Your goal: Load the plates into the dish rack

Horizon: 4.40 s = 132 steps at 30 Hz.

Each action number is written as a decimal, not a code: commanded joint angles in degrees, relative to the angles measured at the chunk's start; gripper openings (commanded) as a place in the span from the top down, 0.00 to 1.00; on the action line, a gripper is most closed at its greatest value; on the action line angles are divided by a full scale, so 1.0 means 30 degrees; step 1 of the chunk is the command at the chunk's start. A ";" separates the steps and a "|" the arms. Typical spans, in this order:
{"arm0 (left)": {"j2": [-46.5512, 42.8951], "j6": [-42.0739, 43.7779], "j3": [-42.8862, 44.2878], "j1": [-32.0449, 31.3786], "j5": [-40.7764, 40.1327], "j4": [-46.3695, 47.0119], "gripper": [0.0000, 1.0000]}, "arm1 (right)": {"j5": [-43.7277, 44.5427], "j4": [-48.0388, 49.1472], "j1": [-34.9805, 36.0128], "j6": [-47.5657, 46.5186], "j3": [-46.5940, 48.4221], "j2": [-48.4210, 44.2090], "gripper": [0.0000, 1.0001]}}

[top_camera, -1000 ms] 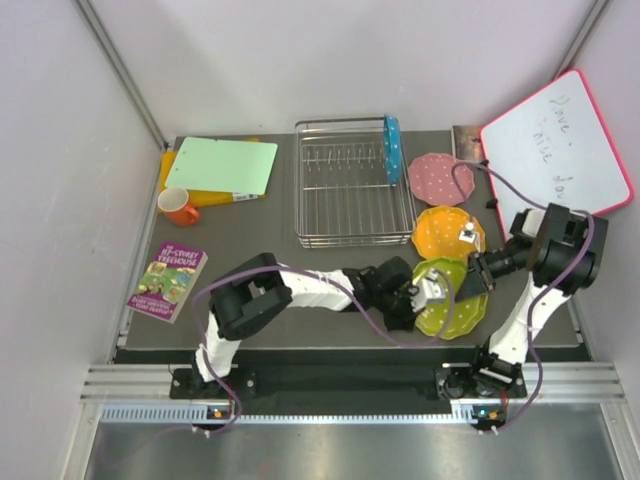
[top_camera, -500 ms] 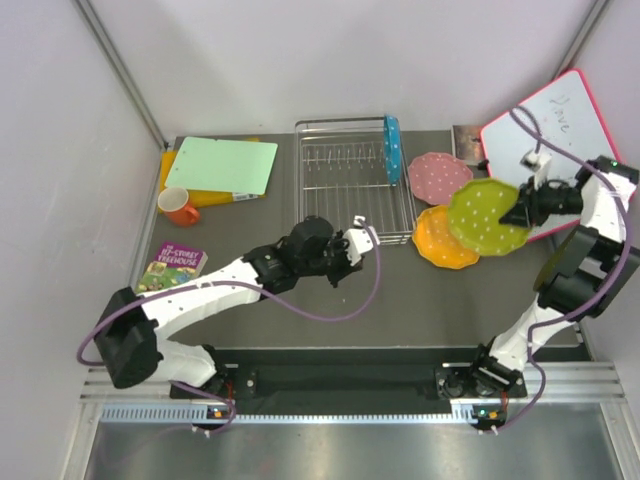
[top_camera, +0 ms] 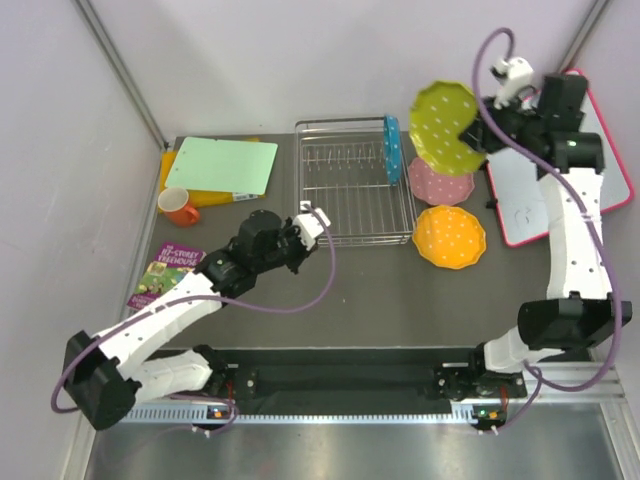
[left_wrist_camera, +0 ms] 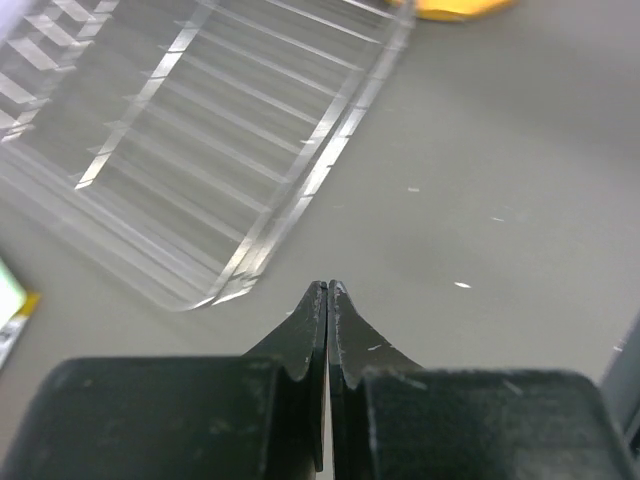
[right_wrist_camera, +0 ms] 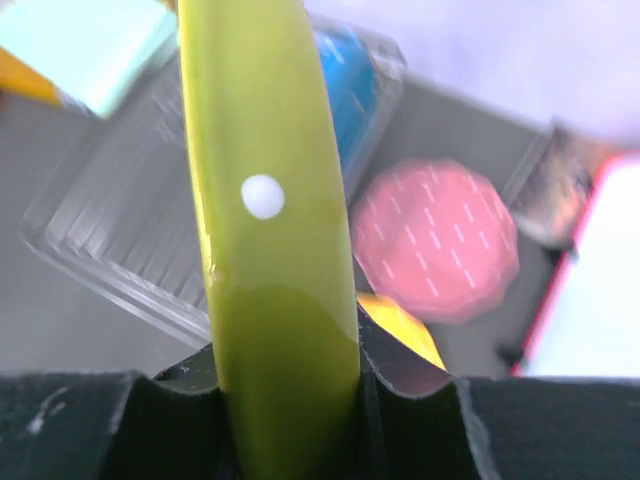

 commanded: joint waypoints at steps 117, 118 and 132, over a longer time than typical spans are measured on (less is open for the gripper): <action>-0.4300 -0.4284 -0.3322 0.6931 0.3843 0.3395 0.99 | 2.8581 1.1236 1.4738 0.2327 0.5835 1.1525 1.00; -0.4271 -0.4255 -0.3293 0.6960 0.3814 0.3366 0.99 | 2.8460 1.1030 1.4738 0.2793 0.5834 1.1583 1.00; -0.4184 -0.3933 -0.3118 0.6960 0.3814 0.2135 0.99 | 2.7611 0.9974 1.4211 0.4232 0.6858 1.3897 1.00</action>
